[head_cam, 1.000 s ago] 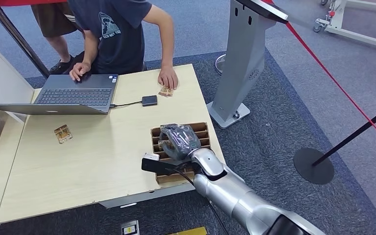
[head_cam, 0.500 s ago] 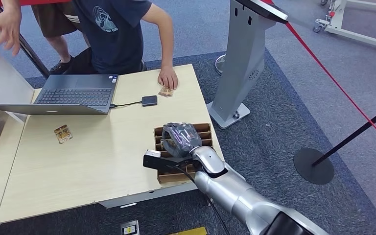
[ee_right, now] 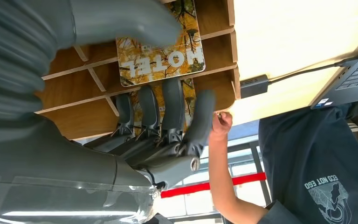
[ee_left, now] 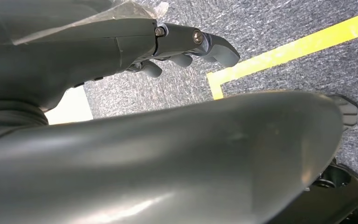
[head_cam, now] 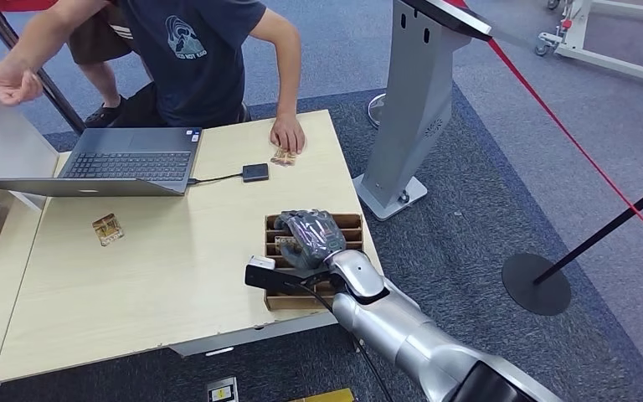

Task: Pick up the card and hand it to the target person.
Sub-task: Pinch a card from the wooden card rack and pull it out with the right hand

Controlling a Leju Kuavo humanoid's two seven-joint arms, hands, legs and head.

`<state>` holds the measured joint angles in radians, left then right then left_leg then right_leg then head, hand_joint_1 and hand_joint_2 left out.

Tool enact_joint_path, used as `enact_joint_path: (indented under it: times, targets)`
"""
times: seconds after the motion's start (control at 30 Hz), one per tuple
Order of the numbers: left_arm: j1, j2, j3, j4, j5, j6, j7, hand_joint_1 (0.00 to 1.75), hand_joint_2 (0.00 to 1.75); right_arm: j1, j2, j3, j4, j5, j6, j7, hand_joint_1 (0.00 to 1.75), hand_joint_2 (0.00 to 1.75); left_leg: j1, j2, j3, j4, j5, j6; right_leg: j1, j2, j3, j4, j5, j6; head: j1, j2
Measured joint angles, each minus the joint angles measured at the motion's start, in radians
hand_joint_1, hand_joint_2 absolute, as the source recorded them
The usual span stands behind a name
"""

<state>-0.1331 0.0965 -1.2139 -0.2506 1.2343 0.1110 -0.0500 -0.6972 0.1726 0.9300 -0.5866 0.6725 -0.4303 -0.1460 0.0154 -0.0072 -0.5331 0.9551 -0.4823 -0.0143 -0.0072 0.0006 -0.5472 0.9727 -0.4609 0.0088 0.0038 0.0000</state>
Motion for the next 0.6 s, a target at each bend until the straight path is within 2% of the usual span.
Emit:
enact_joint_path:
  times: [0.3,0.43,0.6]
  targets:
    - [0.0,0.0,0.0,0.0,0.003,0.0,0.0,0.0,0.0,-0.002,0.004,0.0,0.006,0.002,0.0,0.001,0.84,1.75,0.0,0.0,0.001,0.0,0.0,0.0,0.0,0.0,0.001,0.0,0.0,0.0,0.0,0.0]
    - [0.0,0.0,0.0,0.0,0.005,0.0,0.0,0.0,0.0,-0.003,0.005,0.0,0.007,0.002,0.002,0.001,1.08,1.75,0.0,0.0,0.001,0.0,0.0,0.0,0.0,0.0,0.001,0.0,0.0,0.0,0.0,0.0]
    - [0.0,0.0,0.0,0.0,0.006,0.003,0.0,0.0,0.0,-0.003,0.006,0.0,0.009,0.004,0.004,0.001,1.27,1.75,0.0,0.0,0.001,0.0,0.0,0.0,0.0,0.0,0.001,0.0,0.0,0.0,0.0,0.0]
